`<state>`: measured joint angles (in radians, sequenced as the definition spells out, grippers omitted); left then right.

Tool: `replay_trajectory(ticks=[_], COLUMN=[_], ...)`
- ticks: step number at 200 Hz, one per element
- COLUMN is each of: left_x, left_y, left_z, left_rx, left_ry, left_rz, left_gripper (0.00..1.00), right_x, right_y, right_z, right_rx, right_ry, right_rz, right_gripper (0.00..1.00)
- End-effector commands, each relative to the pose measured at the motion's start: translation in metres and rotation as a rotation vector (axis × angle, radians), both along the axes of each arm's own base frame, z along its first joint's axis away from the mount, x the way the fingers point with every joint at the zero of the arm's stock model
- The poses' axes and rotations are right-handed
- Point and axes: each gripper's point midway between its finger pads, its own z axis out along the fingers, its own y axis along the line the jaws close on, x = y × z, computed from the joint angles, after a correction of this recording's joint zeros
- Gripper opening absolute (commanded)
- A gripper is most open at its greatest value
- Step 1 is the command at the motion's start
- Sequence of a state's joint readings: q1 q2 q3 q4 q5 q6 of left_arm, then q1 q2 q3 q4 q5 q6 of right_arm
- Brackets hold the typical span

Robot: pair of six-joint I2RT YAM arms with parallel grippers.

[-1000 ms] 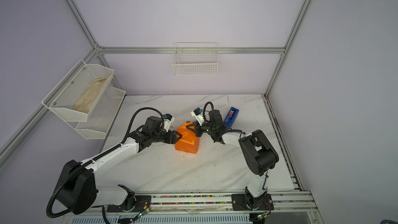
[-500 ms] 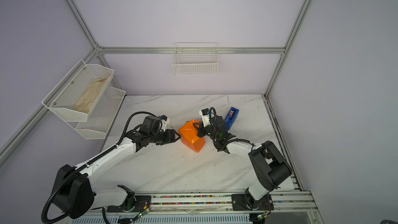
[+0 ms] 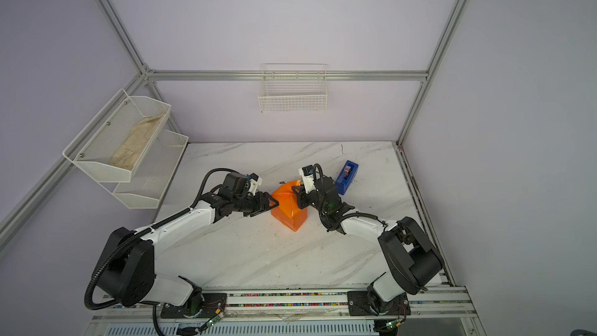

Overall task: Wrap a gift box in wrapping paper
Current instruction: Fold the wrapping paper for the gift box.

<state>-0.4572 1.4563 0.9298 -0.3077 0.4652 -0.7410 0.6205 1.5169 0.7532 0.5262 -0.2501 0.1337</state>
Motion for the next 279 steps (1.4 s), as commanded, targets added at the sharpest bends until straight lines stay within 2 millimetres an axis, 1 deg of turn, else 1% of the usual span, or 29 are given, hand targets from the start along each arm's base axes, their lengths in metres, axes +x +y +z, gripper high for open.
replay_trajectory(ticks=[1,17,68,92,118,165,184,211,244,265,279], left_x=[0.013,0.015,0.015,0.016,0.016,0.016,0.016,0.015,0.016,0.017,0.018], left_y=[-0.008,-0.008,-0.008,-0.007,-0.006,-0.005,-0.005,-0.005,-0.003,-0.001,0.002], left_z=[0.024,0.023,0.022,0.024,0.022,0.021,0.021,0.024,0.029,0.038,0.047], left_rx=[-0.037,-0.029,-0.018,-0.014,-0.004,0.001,0.003,0.002,0.006,0.009,0.020], left_ry=[-0.055,-0.050,-0.046,-0.052,-0.048,-0.048,-0.050,-0.057,-0.063,-0.088,-0.104], left_rz=[-0.016,-0.020,-0.023,-0.024,-0.023,-0.021,-0.020,-0.021,-0.018,-0.012,-0.004], left_gripper=[0.60,0.60,0.60,0.60,0.59,0.59,0.59,0.59,0.59,0.59,0.59], right_x=[-0.004,-0.008,-0.016,-0.023,-0.029,-0.038,-0.042,-0.046,-0.051,-0.051,-0.052], right_y=[0.004,0.008,0.017,0.024,0.029,0.035,0.038,0.039,0.040,0.040,0.041], right_z=[0.008,0.008,0.007,0.006,0.003,-0.001,-0.001,-0.008,-0.011,-0.019,-0.023], right_rx=[-0.047,-0.054,-0.077,-0.086,-0.092,-0.089,-0.087,-0.099,-0.101,-0.110,-0.108], right_ry=[-0.053,-0.062,-0.063,-0.055,-0.035,-0.018,-0.015,0.008,0.022,0.042,0.054], right_rz=[0.025,0.057,0.110,0.154,0.176,0.220,0.243,0.260,0.279,0.280,0.284], right_gripper=[0.16,0.18,0.18,0.22,0.32,0.39,0.39,0.39,0.39,0.36,0.37])
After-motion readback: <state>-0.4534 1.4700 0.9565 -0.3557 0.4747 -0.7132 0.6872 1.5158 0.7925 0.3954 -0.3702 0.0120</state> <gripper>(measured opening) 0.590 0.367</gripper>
